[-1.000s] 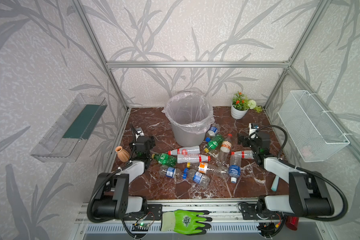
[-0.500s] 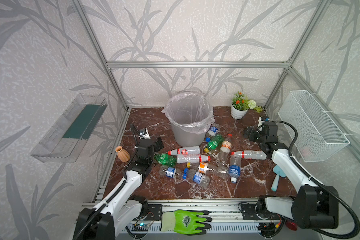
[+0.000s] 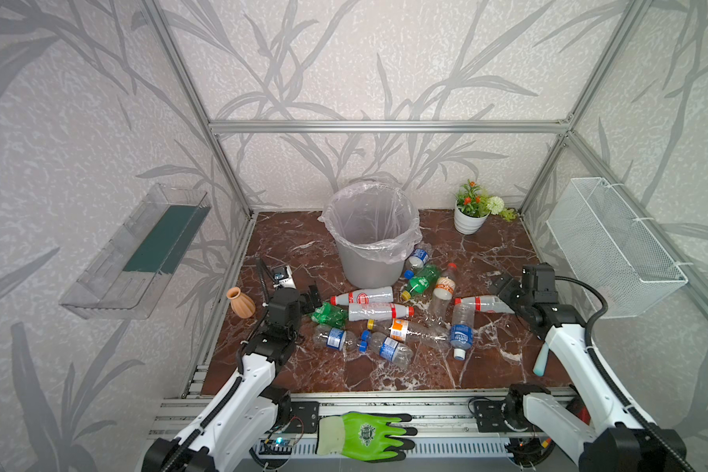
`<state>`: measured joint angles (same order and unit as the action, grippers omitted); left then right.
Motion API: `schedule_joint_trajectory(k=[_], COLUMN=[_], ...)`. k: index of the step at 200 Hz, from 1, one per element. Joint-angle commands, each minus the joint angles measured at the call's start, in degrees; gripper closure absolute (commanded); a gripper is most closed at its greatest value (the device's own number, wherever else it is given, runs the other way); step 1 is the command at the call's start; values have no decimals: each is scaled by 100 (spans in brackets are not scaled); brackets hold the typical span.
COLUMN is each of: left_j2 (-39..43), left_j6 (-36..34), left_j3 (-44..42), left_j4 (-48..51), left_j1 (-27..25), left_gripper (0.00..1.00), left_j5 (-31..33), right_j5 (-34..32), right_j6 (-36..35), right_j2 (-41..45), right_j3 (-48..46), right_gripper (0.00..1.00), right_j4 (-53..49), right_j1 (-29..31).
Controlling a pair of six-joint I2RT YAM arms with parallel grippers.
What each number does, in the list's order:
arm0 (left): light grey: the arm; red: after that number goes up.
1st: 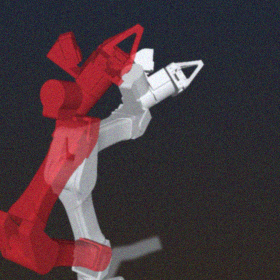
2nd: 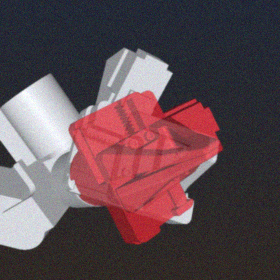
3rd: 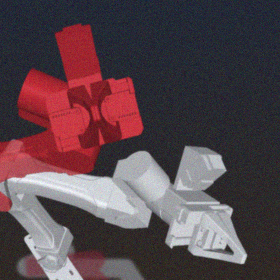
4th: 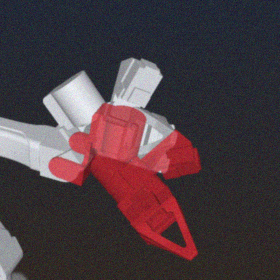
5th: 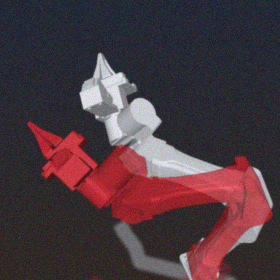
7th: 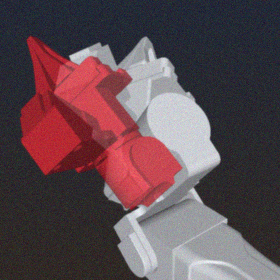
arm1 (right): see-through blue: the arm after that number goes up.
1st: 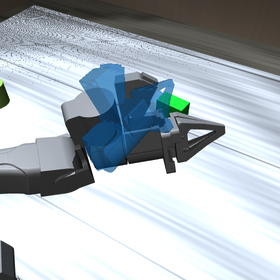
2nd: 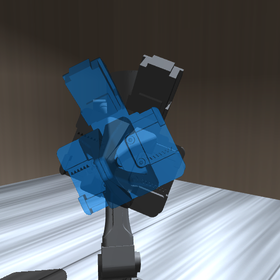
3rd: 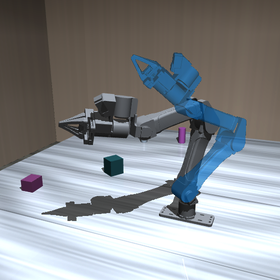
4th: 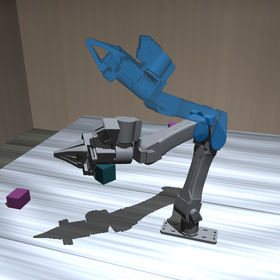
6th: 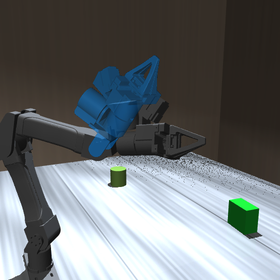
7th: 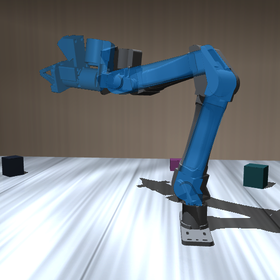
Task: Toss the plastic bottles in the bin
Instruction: 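Reach the right gripper to the white red-capped bottle while the left arm moves forward, then grasp the white bottle with the right gripper and lift it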
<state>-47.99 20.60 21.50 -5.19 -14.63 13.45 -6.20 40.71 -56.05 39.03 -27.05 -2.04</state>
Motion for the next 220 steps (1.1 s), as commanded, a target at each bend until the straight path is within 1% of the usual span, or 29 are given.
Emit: schedule_joint_trajectory(k=[1, 44, 94, 128, 150, 190, 220], left_j2=[-118, -240, -249, -259, -297, -382, -369], left_j6=[67, 102, 84, 93, 93, 117, 144], left_j3=[9, 30, -27, -31, -16, -8, -28], left_j4=[-57, -102, -55, -35, -45, -27, 8], left_j1=[-31, -55, -57, -63, -66, -67, -67], left_gripper=[4, 4, 4, 3, 3, 3, 3], left_j5=[-180, -282, -226, -220, -228, -247, -246], right_j5=[20, 41, -101, -84, -200, -180, -68], right_j6=[496, 678, 679, 876, 972, 1119, 1227], right_j2=[-124, -802, -1611, -2022, -2224, -2711, -3048], right_j3=[-266, -377, -166, -170, -141, 81, 238], right_gripper=[4, 7, 10, 12, 13, 19, 28], right_j4=[-177, 373, 716, 968, 1167, 1379, 1495], right_j1=[-62, -138, -165, -165, -164, -171, -173])
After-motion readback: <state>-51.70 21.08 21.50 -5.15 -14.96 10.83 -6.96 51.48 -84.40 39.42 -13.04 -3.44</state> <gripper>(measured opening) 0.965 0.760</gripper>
